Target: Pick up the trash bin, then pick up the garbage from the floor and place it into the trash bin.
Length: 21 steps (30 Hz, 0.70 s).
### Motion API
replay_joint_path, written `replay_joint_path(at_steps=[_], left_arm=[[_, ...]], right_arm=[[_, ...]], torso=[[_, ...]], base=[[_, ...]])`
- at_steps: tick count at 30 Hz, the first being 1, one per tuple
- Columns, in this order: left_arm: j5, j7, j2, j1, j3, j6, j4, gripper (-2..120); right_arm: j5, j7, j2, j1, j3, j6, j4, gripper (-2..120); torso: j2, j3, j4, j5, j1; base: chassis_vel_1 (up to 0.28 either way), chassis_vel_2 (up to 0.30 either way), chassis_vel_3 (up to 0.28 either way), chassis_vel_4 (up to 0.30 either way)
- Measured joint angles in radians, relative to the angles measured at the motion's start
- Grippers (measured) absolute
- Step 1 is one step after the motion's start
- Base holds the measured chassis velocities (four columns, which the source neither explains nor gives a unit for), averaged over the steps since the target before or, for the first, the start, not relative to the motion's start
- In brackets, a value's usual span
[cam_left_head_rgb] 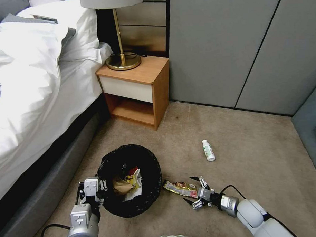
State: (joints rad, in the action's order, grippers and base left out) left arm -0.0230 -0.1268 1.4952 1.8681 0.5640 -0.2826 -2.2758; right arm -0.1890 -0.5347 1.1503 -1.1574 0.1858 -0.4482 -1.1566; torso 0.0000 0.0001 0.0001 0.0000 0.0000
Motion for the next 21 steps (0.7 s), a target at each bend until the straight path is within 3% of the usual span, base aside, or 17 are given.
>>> replay_joint_path(at_steps=[10,21], left_arm=[[-0.001,-0.001,0.0,0.003,0.003,0.0,0.002,1],[-0.002,-0.001,0.002,0.009,0.0,0.003,0.001,1]], right_arm=[[-0.024,0.019,0.077,0.074,0.012,-0.027,0.151,99],[-0.021,0.012,0.143,0.085,0.02,-0.046,0.268,58]], torso=[[0.0,0.0,0.0,-0.0002,0.0],[0.0,0.0,-0.0001,-0.0002,0.0]], base=[[0.0,0.0,0.0,0.0],[0.0,0.0,0.0,0.0]])
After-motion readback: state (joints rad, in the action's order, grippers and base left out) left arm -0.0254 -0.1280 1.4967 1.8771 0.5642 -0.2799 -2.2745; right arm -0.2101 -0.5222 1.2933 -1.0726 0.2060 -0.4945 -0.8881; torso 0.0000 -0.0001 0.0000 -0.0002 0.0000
